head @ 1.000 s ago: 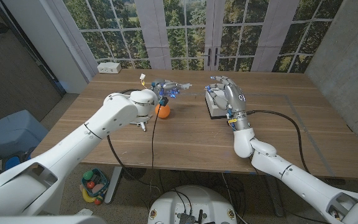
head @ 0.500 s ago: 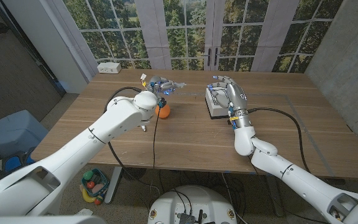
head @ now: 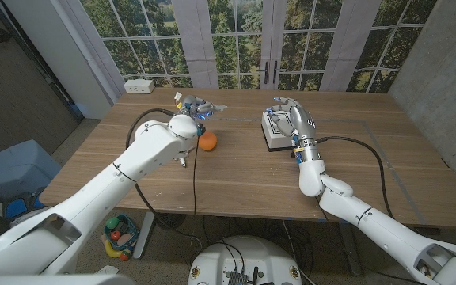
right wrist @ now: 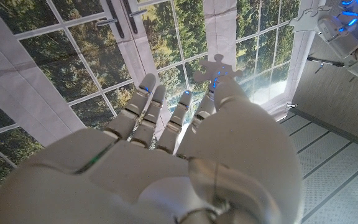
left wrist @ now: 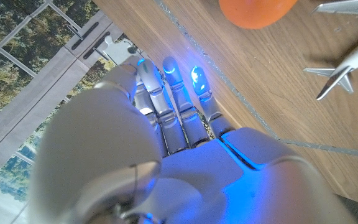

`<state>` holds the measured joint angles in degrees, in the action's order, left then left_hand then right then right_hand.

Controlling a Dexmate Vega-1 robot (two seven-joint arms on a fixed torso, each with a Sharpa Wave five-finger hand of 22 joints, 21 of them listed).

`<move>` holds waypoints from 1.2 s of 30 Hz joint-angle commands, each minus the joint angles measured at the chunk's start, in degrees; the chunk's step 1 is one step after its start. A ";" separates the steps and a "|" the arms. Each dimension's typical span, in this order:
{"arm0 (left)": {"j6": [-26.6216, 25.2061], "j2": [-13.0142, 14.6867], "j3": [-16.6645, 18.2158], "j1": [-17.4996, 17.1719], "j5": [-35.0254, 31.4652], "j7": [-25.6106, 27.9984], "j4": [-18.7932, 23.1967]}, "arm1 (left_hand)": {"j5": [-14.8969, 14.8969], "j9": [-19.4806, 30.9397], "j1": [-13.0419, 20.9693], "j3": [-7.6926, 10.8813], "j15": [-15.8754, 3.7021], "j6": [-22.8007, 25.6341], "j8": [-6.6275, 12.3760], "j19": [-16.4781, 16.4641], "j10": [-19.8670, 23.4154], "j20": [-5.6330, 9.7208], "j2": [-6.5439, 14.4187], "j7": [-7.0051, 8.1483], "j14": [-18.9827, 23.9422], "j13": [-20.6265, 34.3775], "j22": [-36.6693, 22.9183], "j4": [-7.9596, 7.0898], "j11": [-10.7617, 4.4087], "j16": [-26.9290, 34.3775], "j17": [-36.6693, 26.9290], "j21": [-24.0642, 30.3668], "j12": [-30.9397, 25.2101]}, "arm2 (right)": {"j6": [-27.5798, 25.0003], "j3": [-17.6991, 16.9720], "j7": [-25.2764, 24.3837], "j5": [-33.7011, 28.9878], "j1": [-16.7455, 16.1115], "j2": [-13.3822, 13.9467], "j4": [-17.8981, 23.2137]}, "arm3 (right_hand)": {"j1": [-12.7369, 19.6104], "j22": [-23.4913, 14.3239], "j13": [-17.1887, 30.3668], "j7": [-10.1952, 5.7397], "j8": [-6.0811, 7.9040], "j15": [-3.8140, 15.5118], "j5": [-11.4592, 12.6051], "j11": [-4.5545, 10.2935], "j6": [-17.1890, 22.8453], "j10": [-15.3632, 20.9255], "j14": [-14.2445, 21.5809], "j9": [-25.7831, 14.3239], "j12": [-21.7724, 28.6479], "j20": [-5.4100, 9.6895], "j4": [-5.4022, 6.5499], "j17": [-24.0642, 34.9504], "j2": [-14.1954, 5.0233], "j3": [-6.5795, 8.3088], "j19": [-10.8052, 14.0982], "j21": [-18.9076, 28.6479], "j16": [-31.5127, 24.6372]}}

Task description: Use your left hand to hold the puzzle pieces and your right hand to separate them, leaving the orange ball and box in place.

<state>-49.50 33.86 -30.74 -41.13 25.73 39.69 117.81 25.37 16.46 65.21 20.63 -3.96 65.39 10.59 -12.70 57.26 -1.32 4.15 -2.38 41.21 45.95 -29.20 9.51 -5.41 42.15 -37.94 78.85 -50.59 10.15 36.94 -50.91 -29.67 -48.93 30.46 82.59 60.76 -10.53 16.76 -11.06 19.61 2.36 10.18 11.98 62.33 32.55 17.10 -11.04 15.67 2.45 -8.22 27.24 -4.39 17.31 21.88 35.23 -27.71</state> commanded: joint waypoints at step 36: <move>-2.43 9.72 -12.40 13.19 -20.20 -17.68 -12.81 | -4.27 10.60 -3.54 1.53 -5.81 -3.08 -0.61 -0.14 -5.12 1.28 3.43 0.09 -3.62 -0.99 4.00 -0.65 -1.39 -3.95 -0.07 1.69 2.04 | -16.95 8.42 -8.60 -6.04 7.81 -3.06 -13.16 | 0.07 -0.25 0.27 -0.06 -0.67 10.21 0.09 -0.05 -0.14 0.74 0.61 -0.28 -0.08 1.31 -0.37 0.09 -0.88 -0.50 0.06 0.71 0.62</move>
<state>-54.33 40.21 -35.97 -32.97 14.37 28.07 110.11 21.69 16.98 62.10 21.14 -3.69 63.56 10.14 -12.41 53.37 -0.39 7.10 -2.50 37.86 45.30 -25.56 9.49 -5.82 38.67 -38.09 80.12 -48.75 -2.14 43.37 -57.21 -35.05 -42.97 28.61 72.58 60.77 -10.53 16.91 -11.19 19.17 2.36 10.18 12.19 62.19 32.76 17.10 -11.06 15.68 2.45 -8.46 27.23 -5.00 17.08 21.88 35.68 -27.45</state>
